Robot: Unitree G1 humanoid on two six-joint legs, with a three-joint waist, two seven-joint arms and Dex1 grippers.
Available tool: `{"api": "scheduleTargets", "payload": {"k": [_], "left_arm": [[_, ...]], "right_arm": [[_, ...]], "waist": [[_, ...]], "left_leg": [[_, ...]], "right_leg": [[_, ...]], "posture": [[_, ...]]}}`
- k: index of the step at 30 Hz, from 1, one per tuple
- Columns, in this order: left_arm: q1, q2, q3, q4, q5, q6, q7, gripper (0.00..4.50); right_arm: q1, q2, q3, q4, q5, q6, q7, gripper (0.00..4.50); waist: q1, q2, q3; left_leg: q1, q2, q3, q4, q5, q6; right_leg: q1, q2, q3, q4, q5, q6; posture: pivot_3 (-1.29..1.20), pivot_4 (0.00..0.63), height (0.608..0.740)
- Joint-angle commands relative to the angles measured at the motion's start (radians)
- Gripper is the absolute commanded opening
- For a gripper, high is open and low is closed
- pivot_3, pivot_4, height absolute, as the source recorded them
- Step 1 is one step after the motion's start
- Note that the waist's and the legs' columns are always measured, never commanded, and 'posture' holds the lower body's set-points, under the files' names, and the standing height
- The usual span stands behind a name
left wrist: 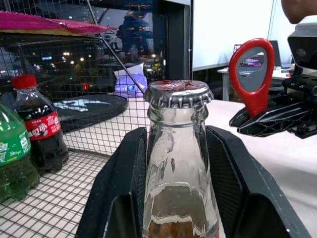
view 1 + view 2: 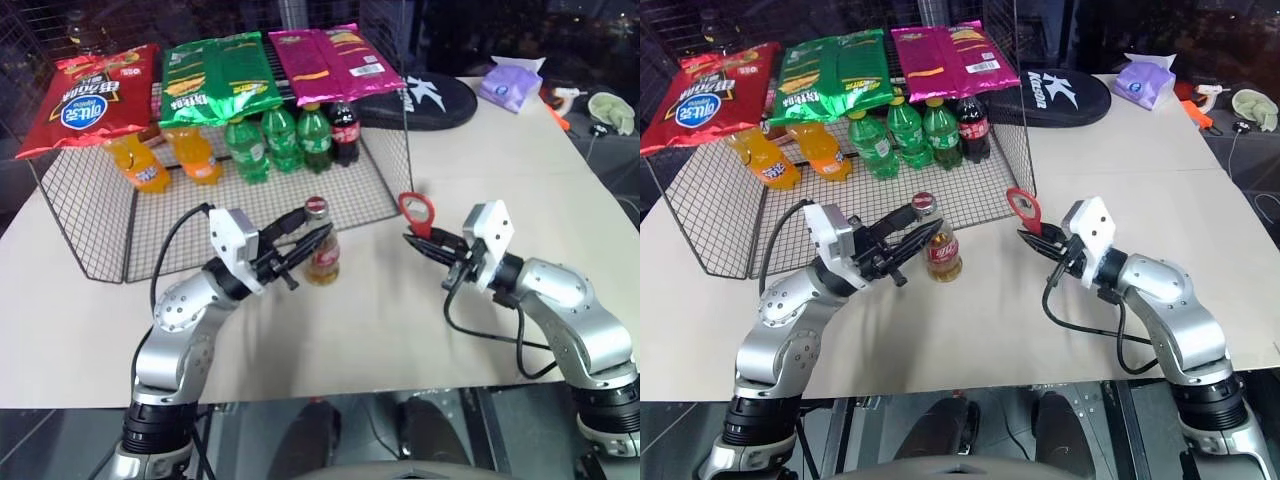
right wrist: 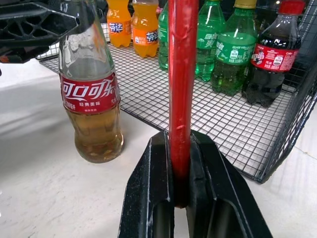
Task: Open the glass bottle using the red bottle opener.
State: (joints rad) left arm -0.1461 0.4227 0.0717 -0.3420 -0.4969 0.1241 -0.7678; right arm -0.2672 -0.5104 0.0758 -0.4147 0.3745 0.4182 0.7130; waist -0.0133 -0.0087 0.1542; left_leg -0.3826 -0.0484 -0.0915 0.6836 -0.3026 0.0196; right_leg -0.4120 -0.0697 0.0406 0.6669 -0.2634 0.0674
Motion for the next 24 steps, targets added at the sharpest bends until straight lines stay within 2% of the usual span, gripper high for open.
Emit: {"api": "scheduleTargets", "payload": {"k": [1,11,17,24], "left_arm": [[0.011,0.003,-0.004,-0.005,0.001,-0.005,-0.005,1.47],[0.014,-0.001,-0.013,0.004,0.009,-0.014,-0.002,1.47],[0.02,-0.005,-0.014,0.007,0.012,-0.019,0.003,1.47],[0.017,-0.009,-0.014,0.01,0.008,-0.02,0.008,1.47]], "right_arm": [[-0.066,0.022,0.042,-0.017,-0.073,-0.037,-0.045,0.0],[-0.235,0.175,0.263,0.109,-0.412,-0.145,-0.236,0.0],[-0.252,0.217,0.309,0.159,-0.535,-0.237,-0.297,0.0],[-0.245,0.219,0.329,0.175,-0.597,-0.338,-0.281,0.0]], "waist": [[-0.001,0.0,0.0],[0.0,0.0,0.0],[-0.002,0.0,0.0],[-0.003,0.0,0.0]], "left_leg": [[0.0,0.0,0.0,0.0,0.0,0.0],[0.0,-0.001,0.0,0.0,0.0,0.0],[0.0,0.0,0.0,0.0,0.0,0.0],[0.001,0.0,0.0,0.0,0.0,0.0]], "right_leg": [[0.0,0.0,0.0,0.0,0.0,0.0],[0.0,0.0,0.0,0.0,0.0,0.0],[0.0,0.0,0.0,0.0,0.0,0.0],[0.0,0.0,0.0,0.0,0.0,0.0]], "posture": [[0.0,0.15,0.74],[0.0,0.15,0.74],[0.0,0.15,0.74],[0.0,0.15,0.74]]}}
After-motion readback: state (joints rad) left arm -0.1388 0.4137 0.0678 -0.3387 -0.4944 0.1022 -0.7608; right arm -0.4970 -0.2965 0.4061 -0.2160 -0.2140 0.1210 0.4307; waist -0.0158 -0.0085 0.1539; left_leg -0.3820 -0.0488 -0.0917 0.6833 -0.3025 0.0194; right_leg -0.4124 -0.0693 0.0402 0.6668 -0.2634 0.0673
